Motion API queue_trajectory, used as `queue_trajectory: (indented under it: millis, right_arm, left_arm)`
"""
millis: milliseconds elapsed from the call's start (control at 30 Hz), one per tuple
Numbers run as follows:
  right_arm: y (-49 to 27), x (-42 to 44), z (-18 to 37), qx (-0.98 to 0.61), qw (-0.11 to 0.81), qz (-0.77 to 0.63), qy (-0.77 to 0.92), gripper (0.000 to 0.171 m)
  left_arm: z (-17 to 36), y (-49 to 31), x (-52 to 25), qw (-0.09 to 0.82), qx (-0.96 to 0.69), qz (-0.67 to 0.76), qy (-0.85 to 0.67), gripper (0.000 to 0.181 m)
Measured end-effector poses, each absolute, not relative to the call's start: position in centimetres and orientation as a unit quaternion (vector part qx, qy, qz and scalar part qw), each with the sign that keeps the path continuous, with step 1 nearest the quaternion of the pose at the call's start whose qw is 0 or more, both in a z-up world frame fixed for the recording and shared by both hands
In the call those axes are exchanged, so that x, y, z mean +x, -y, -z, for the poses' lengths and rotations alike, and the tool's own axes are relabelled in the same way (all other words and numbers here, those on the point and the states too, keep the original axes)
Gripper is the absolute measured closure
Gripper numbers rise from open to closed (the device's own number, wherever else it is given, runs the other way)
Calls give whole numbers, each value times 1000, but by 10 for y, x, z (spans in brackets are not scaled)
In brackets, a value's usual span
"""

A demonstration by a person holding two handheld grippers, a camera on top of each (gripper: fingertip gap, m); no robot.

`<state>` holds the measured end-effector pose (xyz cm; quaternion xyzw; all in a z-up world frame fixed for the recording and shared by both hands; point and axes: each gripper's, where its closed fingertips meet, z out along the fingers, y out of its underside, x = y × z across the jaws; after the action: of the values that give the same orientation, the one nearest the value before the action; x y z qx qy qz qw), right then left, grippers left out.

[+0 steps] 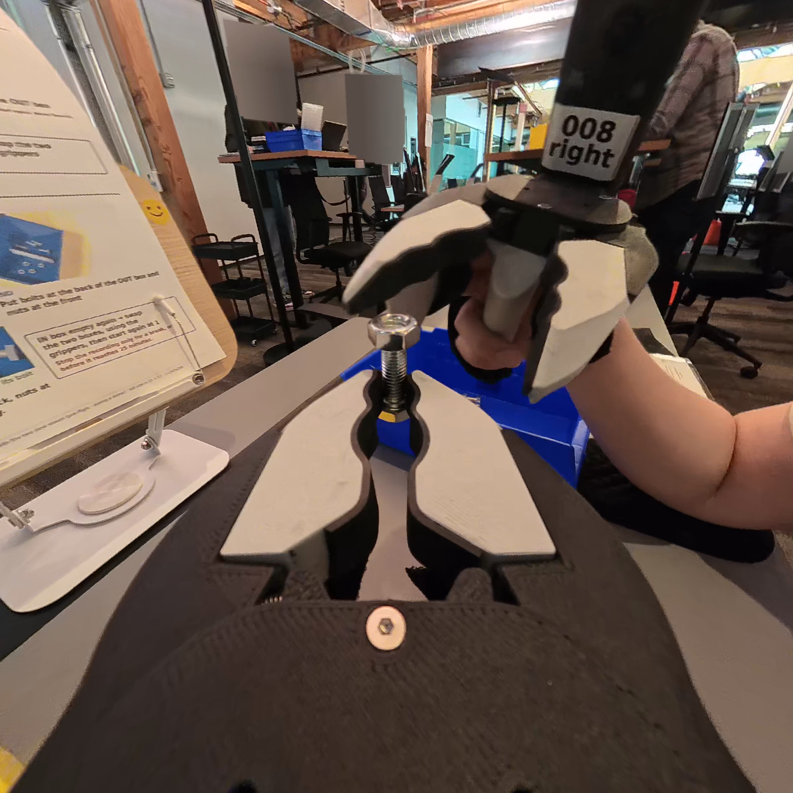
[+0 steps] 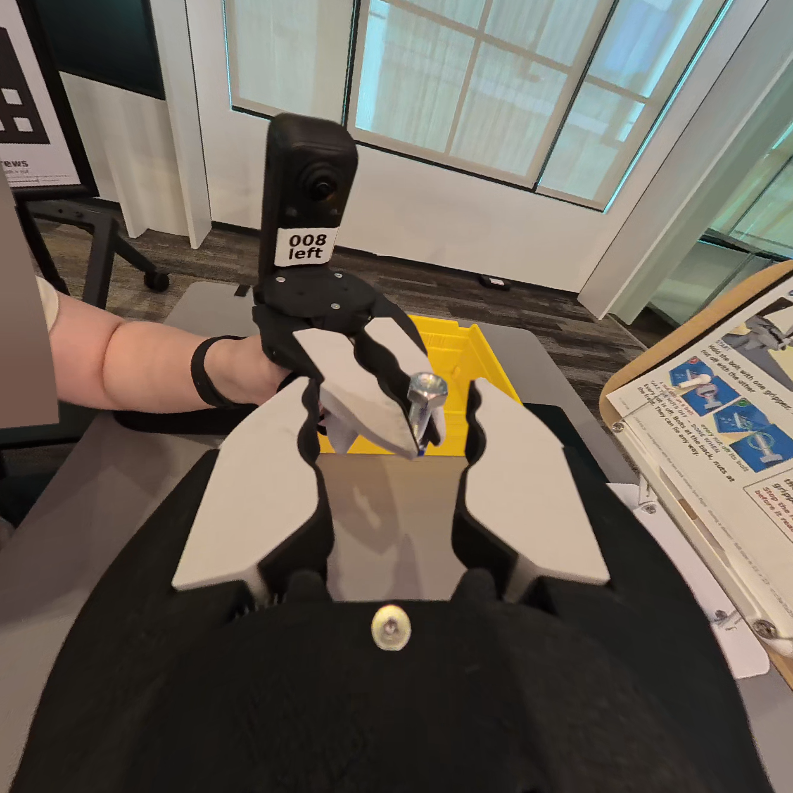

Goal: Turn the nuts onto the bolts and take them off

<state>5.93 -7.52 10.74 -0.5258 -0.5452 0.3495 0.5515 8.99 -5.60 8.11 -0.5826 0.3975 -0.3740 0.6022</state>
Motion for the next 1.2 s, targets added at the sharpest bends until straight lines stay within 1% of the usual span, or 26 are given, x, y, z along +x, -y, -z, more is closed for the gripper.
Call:
queue_trajectory:
  millis: [167, 200, 233, 267, 333, 433, 567, 600, 633, 667, 700, 767, 833, 900, 1000, 1067, 1133, 1167, 1200]
  right_arm:
    - [80, 57, -96, -531, 535, -316, 577, 98]
    - [81, 60, -95, -533, 531, -308, 582, 101]
    - [83, 64, -95, -534, 524, -310, 588, 113]
    - [86, 65, -97, -532, 521, -319, 586, 122]
    - [79, 67, -104, -537, 540, -325, 561, 120]
    - [68, 63, -105, -542, 558, -322, 540, 103]
    - [80, 51, -96, -534, 531, -338, 565, 99]
    - [80, 52, -94, -538, 527, -329, 570, 94]
    - [81, 56, -93, -538, 526, -317, 577, 94]
    - [85, 61, -93, -533, 521, -311, 589, 98]
    - [91, 64, -93, -524, 512, -319, 601, 115]
    - [93, 68, -102, -524, 519, -338, 585, 117]
    - [84, 66, -111, -529, 543, -347, 552, 113]
    - [78, 60, -113, -526, 556, -359, 534, 101]
    - [81, 49, -102, -531, 534, -369, 545, 98]
    - [85, 51, -99, -536, 523, -358, 558, 92]
    - [88, 62, -99, -545, 508, -349, 569, 97]
    - [94, 68, -100, -541, 494, -360, 578, 115]
    - [97, 72, -105, -536, 495, -372, 573, 118]
  left_arm:
    - [-79, 50, 86, 610, -591, 348, -395, 172]
    - [-80, 47, 82, 613, -595, 346, -389, 172]
    - [-80, 43, 79, 618, -599, 340, -380, 172]
    - [-80, 40, 76, 622, -601, 334, -375, 172]
    - [-81, 44, 79, 616, -595, 348, -382, 172]
    - [-79, 52, 88, 608, -588, 357, -397, 172]
    - [-76, 52, 90, 611, -591, 337, -406, 172]
    - [-77, 49, 86, 613, -595, 332, -400, 172]
    - [-78, 46, 83, 615, -598, 331, -394, 172]
    - [-81, 43, 78, 618, -599, 335, -384, 172]
    - [-84, 41, 74, 622, -599, 341, -372, 172]
    - [-87, 41, 72, 619, -597, 356, -365, 172]
    - [-85, 44, 76, 613, -597, 361, -371, 172]
    - [-81, 52, 86, 605, -588, 367, -392, 172]
    - [-77, 56, 93, 605, -587, 348, -410, 172]
    - [-77, 52, 89, 610, -591, 335, -409, 172]
    - [-82, 47, 81, 617, -594, 336, -391, 172]
    - [-86, 45, 77, 622, -592, 344, -380, 172]
    - [-89, 46, 75, 623, -588, 356, -373, 172]
